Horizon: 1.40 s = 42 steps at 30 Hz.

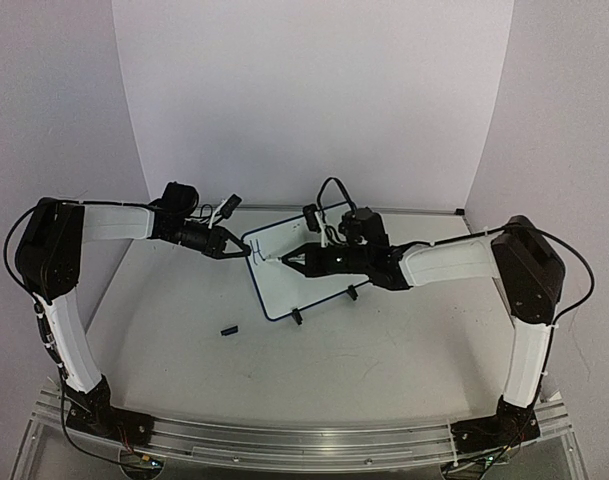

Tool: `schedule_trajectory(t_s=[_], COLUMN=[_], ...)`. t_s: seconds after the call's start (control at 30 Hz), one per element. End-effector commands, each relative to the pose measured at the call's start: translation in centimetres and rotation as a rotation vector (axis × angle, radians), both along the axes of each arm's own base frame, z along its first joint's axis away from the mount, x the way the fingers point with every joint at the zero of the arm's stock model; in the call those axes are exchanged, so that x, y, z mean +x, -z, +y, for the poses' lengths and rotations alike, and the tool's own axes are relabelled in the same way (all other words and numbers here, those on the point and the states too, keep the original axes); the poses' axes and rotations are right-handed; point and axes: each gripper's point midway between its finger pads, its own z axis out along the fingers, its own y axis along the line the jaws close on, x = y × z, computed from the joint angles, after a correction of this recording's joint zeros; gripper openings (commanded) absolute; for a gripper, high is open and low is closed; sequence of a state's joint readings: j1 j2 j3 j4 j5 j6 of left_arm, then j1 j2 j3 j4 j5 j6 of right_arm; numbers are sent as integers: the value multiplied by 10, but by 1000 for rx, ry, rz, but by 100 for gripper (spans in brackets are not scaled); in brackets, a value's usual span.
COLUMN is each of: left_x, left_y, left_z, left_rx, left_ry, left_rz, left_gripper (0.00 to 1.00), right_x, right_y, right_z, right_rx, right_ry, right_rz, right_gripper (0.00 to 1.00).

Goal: Write a sentence on the whiteboard

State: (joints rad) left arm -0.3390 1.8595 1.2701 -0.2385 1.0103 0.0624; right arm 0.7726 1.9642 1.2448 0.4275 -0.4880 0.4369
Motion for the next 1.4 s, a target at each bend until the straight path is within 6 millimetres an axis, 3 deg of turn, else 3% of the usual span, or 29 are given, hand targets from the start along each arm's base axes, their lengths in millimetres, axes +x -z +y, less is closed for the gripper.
schedule_trajectory(t_s=[0.0, 0.67, 1.37], left_x=[1, 0, 0], left_y=[-15, -15, -14], left_z=[0, -1, -1], left_rx=[23, 25, 31], left_ry=[3, 5, 8], left_rz=[-70, -73, -74], left_gripper=[0, 0, 0], right_x=[-1, 31, 31], right_y=[-54, -40, -20], right_z=[-2, -4, -1], right_rx=[101, 93, 67], right_ry=[-13, 44, 29], right_rz=[-67, -55, -22], right_gripper=[0, 0, 0])
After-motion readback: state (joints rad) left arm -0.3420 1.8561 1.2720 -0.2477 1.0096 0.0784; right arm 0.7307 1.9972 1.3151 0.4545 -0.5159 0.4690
